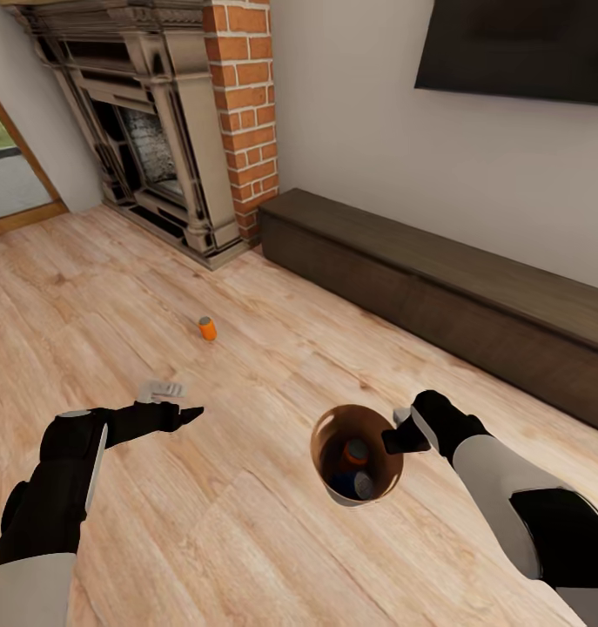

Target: Put the three can of soda from the living room inside the tash can in the kitchen.

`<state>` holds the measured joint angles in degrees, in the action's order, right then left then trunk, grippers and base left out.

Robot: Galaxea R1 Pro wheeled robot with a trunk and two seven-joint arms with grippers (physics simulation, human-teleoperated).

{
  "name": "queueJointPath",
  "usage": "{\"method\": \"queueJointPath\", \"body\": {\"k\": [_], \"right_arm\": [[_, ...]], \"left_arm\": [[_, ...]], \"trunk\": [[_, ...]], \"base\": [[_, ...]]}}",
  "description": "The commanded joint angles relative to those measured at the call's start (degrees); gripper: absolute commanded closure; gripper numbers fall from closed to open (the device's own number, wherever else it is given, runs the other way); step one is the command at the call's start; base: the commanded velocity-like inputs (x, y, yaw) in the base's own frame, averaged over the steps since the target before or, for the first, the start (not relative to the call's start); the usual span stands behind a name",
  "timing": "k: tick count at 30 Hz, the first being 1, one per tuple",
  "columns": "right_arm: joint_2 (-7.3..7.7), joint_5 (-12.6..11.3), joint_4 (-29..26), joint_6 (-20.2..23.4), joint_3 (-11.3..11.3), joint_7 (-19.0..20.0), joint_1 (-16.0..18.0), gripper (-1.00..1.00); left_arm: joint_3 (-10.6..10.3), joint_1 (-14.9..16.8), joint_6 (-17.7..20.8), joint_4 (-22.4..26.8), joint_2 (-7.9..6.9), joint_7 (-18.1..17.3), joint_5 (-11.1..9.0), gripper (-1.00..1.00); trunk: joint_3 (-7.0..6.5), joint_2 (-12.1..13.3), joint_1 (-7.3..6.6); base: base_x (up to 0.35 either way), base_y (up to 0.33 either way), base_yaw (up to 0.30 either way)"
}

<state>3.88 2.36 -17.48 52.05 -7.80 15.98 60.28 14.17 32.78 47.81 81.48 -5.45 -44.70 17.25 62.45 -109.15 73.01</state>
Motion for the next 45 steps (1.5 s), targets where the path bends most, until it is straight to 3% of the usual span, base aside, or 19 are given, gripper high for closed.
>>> {"method": "queueJointPath", "body": {"k": [1,45], "right_arm": [[-0.04,-1.21,-0.03,0.17,0.24,0.44,0.02,1.0],[-0.1,-1.21,-0.18,0.16,0.33,0.37,-0.34,1.0]], "left_arm": [[-0.01,0.0,0.0,0.0,0.0,0.0,-0.01,-1.0],[-0.02,0.0,0.0,-0.09,0.09,-0.04,-0.02,-1.0]], "trunk": [[-0.01,0.0,0.0],[-1.79,0.0,0.0]], "base": [[0.272,0.22,-0.023],[0.238,0.246,-0.118]]}}
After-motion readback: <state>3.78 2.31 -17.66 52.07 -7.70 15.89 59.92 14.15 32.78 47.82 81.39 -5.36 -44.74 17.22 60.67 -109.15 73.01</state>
